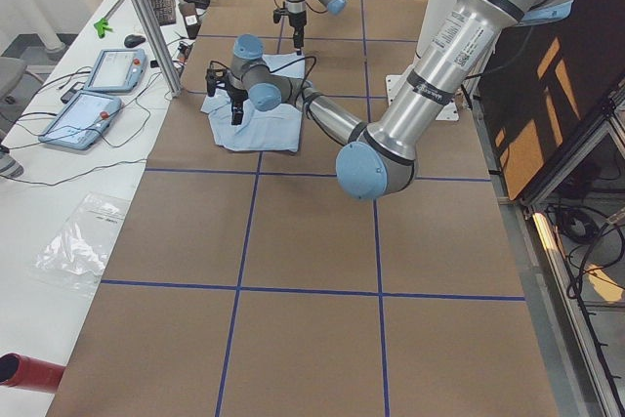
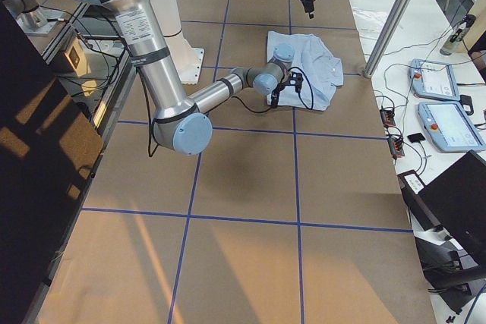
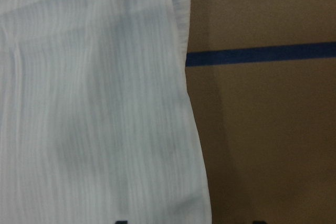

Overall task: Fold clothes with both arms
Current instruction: 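Move the right gripper to the folded shirt's side edge and grasp it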

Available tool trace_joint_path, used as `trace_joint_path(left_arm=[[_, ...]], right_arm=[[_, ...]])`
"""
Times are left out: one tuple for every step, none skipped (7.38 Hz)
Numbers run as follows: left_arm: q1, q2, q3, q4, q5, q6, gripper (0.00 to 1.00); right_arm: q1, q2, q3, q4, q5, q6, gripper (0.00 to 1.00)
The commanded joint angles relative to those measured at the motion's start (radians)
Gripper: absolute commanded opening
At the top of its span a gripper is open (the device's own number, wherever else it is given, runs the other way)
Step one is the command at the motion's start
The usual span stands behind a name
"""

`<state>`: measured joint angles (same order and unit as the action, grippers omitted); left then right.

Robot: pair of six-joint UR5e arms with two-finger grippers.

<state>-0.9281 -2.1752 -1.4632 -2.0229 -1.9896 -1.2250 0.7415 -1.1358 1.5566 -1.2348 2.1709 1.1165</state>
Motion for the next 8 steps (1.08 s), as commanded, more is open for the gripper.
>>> trace_joint_path(left_arm=[[0.000, 0.002, -0.008, 0.009, 0.000, -0.001, 1.00], [0.000, 0.000, -0.008, 0.009, 0.000, -0.001, 1.00], [0.000, 0.002, -0.008, 0.009, 0.000, -0.001, 1.00], [0.000, 0.002, -0.008, 0.009, 0.000, -0.001, 1.00], [0.000, 0.000, -0.011, 0.009, 0.000, -0.005, 1.00], [0.002, 0.000, -0.013, 0.009, 0.002, -0.019, 0.99], [0.000, 0.000, -0.019, 0.009, 0.002, -0.019, 0.99], [0.000, 0.000, -0.023, 0.010, 0.002, -0.024, 0.99]], right_arm=[[-0.004, 0.007, -0.012, 0.005, -0.028, -0.009, 0.54], [-0.004, 0.007, -0.026, 0.011, -0.029, -0.010, 0.53], [-0.004, 0.007, -0.027, 0.011, -0.029, -0.010, 0.46], [-0.002, 0.008, -0.026, 0.012, -0.029, -0.003, 0.17], [-0.002, 0.007, -0.024, 0.011, -0.029, 0.002, 0.00], [-0.004, 0.005, -0.024, 0.011, -0.026, 0.002, 0.00], [-0.004, 0.005, -0.021, 0.011, -0.020, 0.002, 0.00], [-0.004, -0.002, -0.016, 0.011, -0.017, 0.003, 0.00]])
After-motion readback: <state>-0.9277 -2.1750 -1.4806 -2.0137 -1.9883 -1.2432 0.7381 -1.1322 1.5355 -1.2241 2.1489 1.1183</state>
